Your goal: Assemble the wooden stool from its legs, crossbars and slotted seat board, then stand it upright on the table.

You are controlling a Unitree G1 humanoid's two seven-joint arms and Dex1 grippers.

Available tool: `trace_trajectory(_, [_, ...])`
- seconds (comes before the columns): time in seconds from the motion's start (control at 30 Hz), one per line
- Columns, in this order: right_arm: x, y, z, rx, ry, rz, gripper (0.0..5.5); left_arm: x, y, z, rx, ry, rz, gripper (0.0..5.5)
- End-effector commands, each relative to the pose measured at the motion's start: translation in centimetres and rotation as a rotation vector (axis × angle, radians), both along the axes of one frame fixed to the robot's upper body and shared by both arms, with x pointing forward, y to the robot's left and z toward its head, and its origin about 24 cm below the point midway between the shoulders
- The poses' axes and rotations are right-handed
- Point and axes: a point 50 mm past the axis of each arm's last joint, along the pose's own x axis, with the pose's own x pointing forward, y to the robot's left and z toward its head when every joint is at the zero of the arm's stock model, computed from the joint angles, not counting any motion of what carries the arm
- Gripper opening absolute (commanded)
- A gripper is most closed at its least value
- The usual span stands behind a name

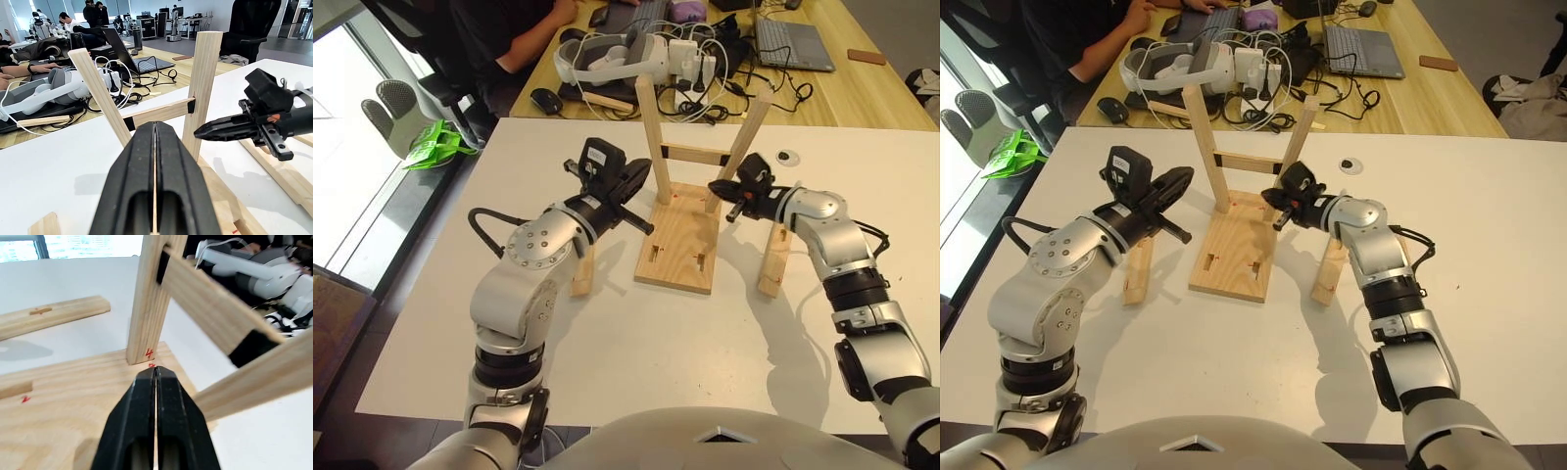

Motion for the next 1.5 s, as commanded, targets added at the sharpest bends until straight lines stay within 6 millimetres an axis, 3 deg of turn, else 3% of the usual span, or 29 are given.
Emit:
trace_trajectory(0.03, [-1.2, -1.6, 2.9, 0.093, -0.063, -0.143, 0.60, -1.4, -1.1, -1.1, -0.017, 0.033, 0.034, 0.00])
trace_trajectory(0.13, [-2.6, -4.0, 3.9, 0.131, -0.019, -0.293, 1.12, -2.0, -1.4, -1.4, -0.020, 0.039, 0.066, 0.00])
trace_trajectory(0.33, [-6.3, -12.1, 1.7, -0.067, 0.111, -0.700, 2.02, -2.7, -0.6, -1.9, -0.015, 0.044, 0.169, 0.00])
trace_trajectory(0.43, [-8.0, -14.0, 1.2, -0.064, 0.151, -0.735, 2.46, -3.0, -0.6, -2.1, -0.048, 0.055, 0.241, 0.00])
trace_trajectory(0.6, [-10.3, -16.6, -0.2, 0.190, 0.327, -0.743, 3.31, -4.1, -2.4, -2.5, -0.174, 0.103, 0.331, 0.00])
trace_trajectory(0.77, [-11.7, -19.8, -2.8, 0.054, 0.479, -0.833, 4.10, -4.4, -2.7, -2.9, -0.191, 0.127, 0.371, 0.00])
trace_trajectory(0.97, [-11.1, -19.9, -4.7, -0.141, 0.542, -0.790, 4.10, -3.9, -1.9, -2.8, -0.180, 0.115, 0.410, 0.00])
trace_trajectory(1.33, [-10.8, -19.1, -6.5, -0.126, 0.639, -0.752, 4.10, -3.7, -1.9, -2.5, -0.163, 0.100, 0.406, 0.00])
trace_trajectory(1.5, [-9.8, -17.6, -5.6, -0.090, 0.565, -0.694, 4.10, -3.7, -1.9, -2.4, -0.148, 0.083, 0.398, 0.00])
